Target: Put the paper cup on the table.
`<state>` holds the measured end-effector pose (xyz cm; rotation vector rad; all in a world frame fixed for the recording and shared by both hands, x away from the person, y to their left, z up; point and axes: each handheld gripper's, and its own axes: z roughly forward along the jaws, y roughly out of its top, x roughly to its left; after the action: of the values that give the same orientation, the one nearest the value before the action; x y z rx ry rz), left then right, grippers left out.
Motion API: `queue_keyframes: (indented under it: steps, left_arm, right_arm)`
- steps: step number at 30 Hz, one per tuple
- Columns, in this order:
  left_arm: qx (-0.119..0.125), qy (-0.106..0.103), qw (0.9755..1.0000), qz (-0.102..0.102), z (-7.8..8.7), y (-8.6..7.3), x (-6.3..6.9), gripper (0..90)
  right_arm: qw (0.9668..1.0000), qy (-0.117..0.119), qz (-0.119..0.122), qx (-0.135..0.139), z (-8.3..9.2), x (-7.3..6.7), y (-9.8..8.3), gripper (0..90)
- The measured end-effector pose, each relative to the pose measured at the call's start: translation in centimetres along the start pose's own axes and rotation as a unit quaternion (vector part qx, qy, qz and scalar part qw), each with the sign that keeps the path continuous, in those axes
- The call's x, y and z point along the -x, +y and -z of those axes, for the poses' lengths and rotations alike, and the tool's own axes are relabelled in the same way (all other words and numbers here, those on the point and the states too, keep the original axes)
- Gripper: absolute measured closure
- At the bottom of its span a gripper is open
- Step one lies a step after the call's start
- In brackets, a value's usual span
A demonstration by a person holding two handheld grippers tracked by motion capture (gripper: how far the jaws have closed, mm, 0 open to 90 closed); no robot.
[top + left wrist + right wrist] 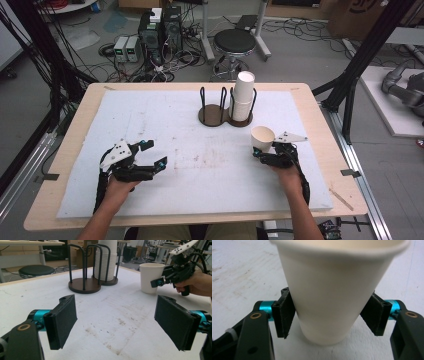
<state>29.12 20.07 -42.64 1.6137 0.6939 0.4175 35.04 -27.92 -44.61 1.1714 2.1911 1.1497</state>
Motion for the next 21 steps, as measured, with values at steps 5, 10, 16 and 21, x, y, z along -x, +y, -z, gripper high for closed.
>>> queue_keyframes:
  steps: [5,10,16,21]
  left_arm:
    - [-0.005,0.001,1.0000,0.008,-0.2,-0.1,-0.2,17.9]
    - [-0.003,0.001,0.9999,0.011,-0.1,-0.1,-0.3,17.9]
    - [-0.002,0.003,0.9999,0.014,0.1,-0.1,-0.5,17.9]
    - [0.003,0.004,0.9998,0.019,0.4,0.0,-0.6,17.8]
  right_arm:
    - [0.9999,0.005,0.007,-0.012,0.3,0.1,-0.3,31.2]
    - [0.9999,0.003,-0.009,-0.011,0.4,0.3,-0.4,21.2]
    - [0.9999,0.011,-0.010,-0.002,2.0,0.2,-0.5,20.6]
    - [0.9999,0.000,0.003,0.016,4.8,-0.6,-1.0,20.7]
